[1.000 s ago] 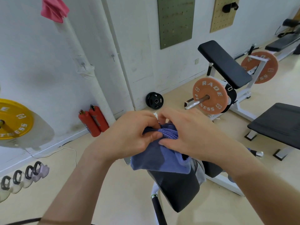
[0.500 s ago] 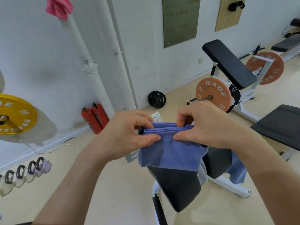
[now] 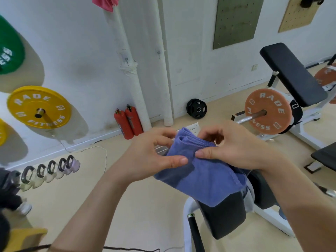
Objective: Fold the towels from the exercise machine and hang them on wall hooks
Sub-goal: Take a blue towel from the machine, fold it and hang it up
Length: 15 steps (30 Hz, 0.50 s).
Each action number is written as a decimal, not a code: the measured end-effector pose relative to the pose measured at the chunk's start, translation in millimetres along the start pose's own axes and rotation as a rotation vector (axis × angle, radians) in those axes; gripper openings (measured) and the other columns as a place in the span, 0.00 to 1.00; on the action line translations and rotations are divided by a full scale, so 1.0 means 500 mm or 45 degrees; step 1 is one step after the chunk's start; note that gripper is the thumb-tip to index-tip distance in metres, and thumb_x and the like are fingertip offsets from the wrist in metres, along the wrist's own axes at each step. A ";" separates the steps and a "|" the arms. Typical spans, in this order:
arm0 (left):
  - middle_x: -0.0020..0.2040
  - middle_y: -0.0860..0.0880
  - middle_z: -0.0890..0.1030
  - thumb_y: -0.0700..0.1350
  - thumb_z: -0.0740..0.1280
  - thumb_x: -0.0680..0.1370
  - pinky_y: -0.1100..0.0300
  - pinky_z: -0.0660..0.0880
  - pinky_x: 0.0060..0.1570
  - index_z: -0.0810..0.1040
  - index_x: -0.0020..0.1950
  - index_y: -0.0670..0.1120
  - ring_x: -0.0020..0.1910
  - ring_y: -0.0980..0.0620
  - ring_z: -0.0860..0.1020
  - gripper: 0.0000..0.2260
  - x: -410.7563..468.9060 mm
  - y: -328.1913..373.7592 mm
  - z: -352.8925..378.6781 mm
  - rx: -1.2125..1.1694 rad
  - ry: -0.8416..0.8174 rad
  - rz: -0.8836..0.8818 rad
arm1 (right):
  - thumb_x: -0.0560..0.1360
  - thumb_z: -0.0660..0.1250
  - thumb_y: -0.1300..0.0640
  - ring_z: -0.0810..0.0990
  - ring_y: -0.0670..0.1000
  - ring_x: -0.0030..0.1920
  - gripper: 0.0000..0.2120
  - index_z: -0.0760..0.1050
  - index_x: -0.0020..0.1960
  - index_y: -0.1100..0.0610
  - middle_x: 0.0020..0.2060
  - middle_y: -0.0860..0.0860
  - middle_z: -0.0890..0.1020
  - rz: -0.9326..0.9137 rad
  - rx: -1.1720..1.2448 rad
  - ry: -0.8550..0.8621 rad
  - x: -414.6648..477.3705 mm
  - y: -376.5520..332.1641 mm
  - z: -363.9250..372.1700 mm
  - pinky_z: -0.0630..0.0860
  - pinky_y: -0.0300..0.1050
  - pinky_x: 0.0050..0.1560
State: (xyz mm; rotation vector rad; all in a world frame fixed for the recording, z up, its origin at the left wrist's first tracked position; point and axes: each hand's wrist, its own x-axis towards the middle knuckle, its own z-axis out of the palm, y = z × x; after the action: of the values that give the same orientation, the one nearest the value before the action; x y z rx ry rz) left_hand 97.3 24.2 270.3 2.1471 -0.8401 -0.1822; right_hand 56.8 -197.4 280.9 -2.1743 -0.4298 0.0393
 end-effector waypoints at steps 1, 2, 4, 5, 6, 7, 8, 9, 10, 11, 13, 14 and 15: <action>0.55 0.62 0.79 0.55 0.77 0.67 0.70 0.71 0.51 0.85 0.43 0.53 0.56 0.64 0.77 0.09 -0.019 -0.031 -0.011 -0.083 -0.084 -0.080 | 0.71 0.74 0.59 0.79 0.42 0.37 0.08 0.80 0.38 0.47 0.35 0.45 0.82 0.006 0.110 -0.002 0.012 -0.005 0.012 0.74 0.36 0.40; 0.52 0.58 0.80 0.55 0.77 0.67 0.65 0.73 0.47 0.84 0.39 0.50 0.50 0.62 0.78 0.10 -0.038 -0.061 -0.021 -0.141 -0.134 -0.157 | 0.70 0.74 0.60 0.80 0.43 0.38 0.08 0.80 0.37 0.48 0.35 0.45 0.82 0.008 0.239 0.001 0.024 -0.010 0.025 0.75 0.36 0.41; 0.39 0.45 0.77 0.61 0.74 0.66 0.59 0.67 0.36 0.77 0.32 0.42 0.35 0.53 0.73 0.22 -0.078 -0.115 -0.042 -0.232 -0.094 -0.286 | 0.68 0.73 0.60 0.81 0.45 0.39 0.05 0.81 0.38 0.51 0.36 0.47 0.83 0.039 0.509 0.047 0.046 -0.018 0.059 0.77 0.37 0.42; 0.33 0.46 0.73 0.63 0.73 0.67 0.61 0.65 0.34 0.75 0.30 0.42 0.31 0.54 0.68 0.24 -0.098 -0.134 -0.057 -0.282 -0.047 -0.323 | 0.68 0.71 0.60 0.82 0.46 0.39 0.03 0.81 0.40 0.53 0.36 0.47 0.83 0.067 0.619 0.083 0.057 -0.020 0.081 0.77 0.36 0.41; 0.28 0.51 0.71 0.62 0.71 0.70 0.65 0.64 0.31 0.76 0.27 0.45 0.28 0.57 0.66 0.22 -0.118 -0.146 -0.074 -0.341 0.009 -0.325 | 0.67 0.71 0.61 0.81 0.46 0.38 0.03 0.80 0.41 0.57 0.36 0.48 0.83 0.090 0.688 0.120 0.068 -0.024 0.105 0.77 0.36 0.41; 0.25 0.56 0.72 0.58 0.70 0.71 0.69 0.64 0.30 0.77 0.25 0.49 0.25 0.60 0.67 0.19 -0.137 -0.153 -0.093 -0.417 0.049 -0.314 | 0.67 0.70 0.61 0.80 0.46 0.38 0.06 0.78 0.43 0.62 0.36 0.49 0.82 0.112 0.725 0.147 0.078 -0.030 0.130 0.77 0.36 0.40; 0.24 0.58 0.74 0.53 0.69 0.71 0.72 0.65 0.29 0.78 0.24 0.51 0.24 0.62 0.69 0.16 -0.153 -0.159 -0.113 -0.495 0.077 -0.289 | 0.68 0.70 0.61 0.80 0.46 0.38 0.10 0.75 0.45 0.66 0.36 0.50 0.81 0.136 0.759 0.162 0.088 -0.039 0.157 0.77 0.36 0.40; 0.25 0.58 0.77 0.50 0.70 0.71 0.73 0.67 0.30 0.80 0.24 0.52 0.26 0.63 0.72 0.14 -0.169 -0.163 -0.136 -0.566 0.124 -0.264 | 0.68 0.70 0.62 0.79 0.47 0.38 0.13 0.74 0.47 0.70 0.37 0.51 0.81 0.157 0.795 0.173 0.098 -0.050 0.183 0.77 0.37 0.40; 0.27 0.57 0.79 0.49 0.73 0.71 0.72 0.69 0.31 0.81 0.26 0.51 0.27 0.62 0.75 0.13 -0.184 -0.176 -0.156 -0.616 0.194 -0.242 | 0.68 0.69 0.62 0.79 0.48 0.39 0.15 0.72 0.49 0.71 0.38 0.53 0.81 0.173 0.831 0.181 0.111 -0.064 0.208 0.77 0.37 0.40; 0.29 0.55 0.81 0.50 0.75 0.70 0.70 0.71 0.32 0.82 0.28 0.49 0.29 0.60 0.77 0.11 -0.199 -0.194 -0.177 -0.680 0.283 -0.238 | 0.68 0.69 0.62 0.79 0.50 0.39 0.17 0.72 0.51 0.72 0.39 0.54 0.80 0.188 0.861 0.181 0.126 -0.082 0.234 0.77 0.38 0.40; 0.32 0.52 0.83 0.51 0.76 0.63 0.65 0.73 0.32 0.83 0.31 0.48 0.32 0.55 0.79 0.08 -0.223 -0.220 -0.212 -0.794 0.458 -0.262 | 0.69 0.68 0.61 0.78 0.51 0.40 0.17 0.71 0.52 0.71 0.40 0.55 0.80 0.225 0.897 0.178 0.153 -0.121 0.274 0.76 0.39 0.40; 0.31 0.52 0.82 0.53 0.75 0.61 0.64 0.73 0.31 0.82 0.31 0.48 0.31 0.54 0.79 0.09 -0.231 -0.231 -0.228 -0.815 0.530 -0.265 | 0.69 0.68 0.60 0.78 0.51 0.41 0.16 0.72 0.52 0.69 0.40 0.55 0.80 0.233 0.887 0.175 0.167 -0.138 0.287 0.75 0.40 0.41; 0.30 0.53 0.80 0.53 0.75 0.60 0.64 0.72 0.30 0.79 0.30 0.48 0.31 0.54 0.77 0.11 -0.237 -0.238 -0.243 -0.818 0.582 -0.256 | 0.70 0.68 0.59 0.78 0.50 0.42 0.13 0.73 0.50 0.66 0.41 0.53 0.80 0.234 0.855 0.163 0.179 -0.152 0.297 0.74 0.41 0.43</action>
State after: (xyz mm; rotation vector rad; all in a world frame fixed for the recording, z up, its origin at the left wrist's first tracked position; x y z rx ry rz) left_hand 114.2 229.4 247.0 1.5647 -0.2451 -0.0457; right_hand 91.9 -12.2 262.8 -1.5346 -0.1116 0.1260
